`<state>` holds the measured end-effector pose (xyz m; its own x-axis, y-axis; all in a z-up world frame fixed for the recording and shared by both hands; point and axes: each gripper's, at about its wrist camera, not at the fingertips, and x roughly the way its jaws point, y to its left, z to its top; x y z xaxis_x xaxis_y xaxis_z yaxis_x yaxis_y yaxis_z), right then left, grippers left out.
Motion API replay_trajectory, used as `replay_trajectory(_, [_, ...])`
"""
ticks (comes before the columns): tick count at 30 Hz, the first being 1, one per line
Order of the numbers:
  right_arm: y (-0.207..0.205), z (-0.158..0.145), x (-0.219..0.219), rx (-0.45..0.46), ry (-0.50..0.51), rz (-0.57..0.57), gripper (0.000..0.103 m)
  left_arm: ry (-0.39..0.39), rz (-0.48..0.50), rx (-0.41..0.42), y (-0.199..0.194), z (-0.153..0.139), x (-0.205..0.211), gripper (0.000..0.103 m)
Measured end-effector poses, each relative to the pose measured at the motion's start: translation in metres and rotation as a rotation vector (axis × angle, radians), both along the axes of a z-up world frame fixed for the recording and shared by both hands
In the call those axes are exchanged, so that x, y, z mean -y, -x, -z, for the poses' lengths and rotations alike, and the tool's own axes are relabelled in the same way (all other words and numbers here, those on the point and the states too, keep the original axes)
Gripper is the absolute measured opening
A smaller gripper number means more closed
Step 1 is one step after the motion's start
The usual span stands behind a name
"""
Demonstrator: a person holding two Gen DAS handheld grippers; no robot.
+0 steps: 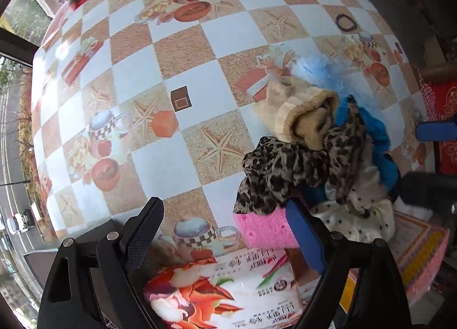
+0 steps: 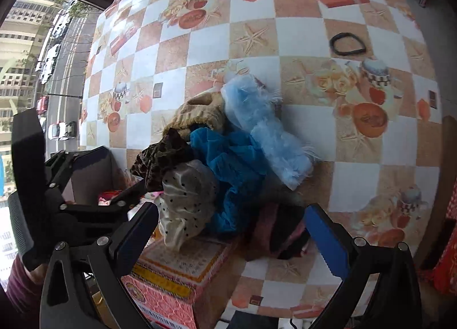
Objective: Organize soft objects
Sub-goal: 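Grasp the leopard-print scarf with the left tool while the right tool grasps the blue cloth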
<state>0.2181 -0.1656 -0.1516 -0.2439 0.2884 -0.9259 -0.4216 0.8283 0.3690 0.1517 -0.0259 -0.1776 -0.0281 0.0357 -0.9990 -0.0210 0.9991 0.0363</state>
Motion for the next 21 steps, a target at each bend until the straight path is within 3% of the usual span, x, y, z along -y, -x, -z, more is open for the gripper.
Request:
replay_trajectory(3, [-0.001,0.025,-0.018,-0.073,-0.007,-0.098,0.103,-0.014,-0.059,-0.022,-0.012,0.016,-0.010,0.090])
replay_trajectory(6, [0.000,0.052,-0.026,-0.110,0.070,-0.156,0.103,-0.083,-0.197,-0.026,-0.022,0.025,-0.036,0.090])
replay_trajectory(10, [-0.016,0.062,-0.006,0.014,0.217,-0.111,0.103,-0.114,-0.405,-0.034,-0.024,0.031,-0.088,0.090])
replay_trajectory(14, [-0.046,0.050,0.045,0.135,0.319,0.026,0.103,-0.133,-0.506,-0.005,-0.016,0.012,-0.125,0.090])
replay_trajectory(17, [-0.062,0.034,0.091,0.157,0.296,0.165,0.103,-0.035,-0.481,0.034,-0.008,-0.010,-0.125,0.090])
replay_trajectory(21, [-0.059,0.017,0.135,0.151,0.237,0.286,0.103,0.115,-0.261,0.059,-0.004,-0.030,-0.076,0.090])
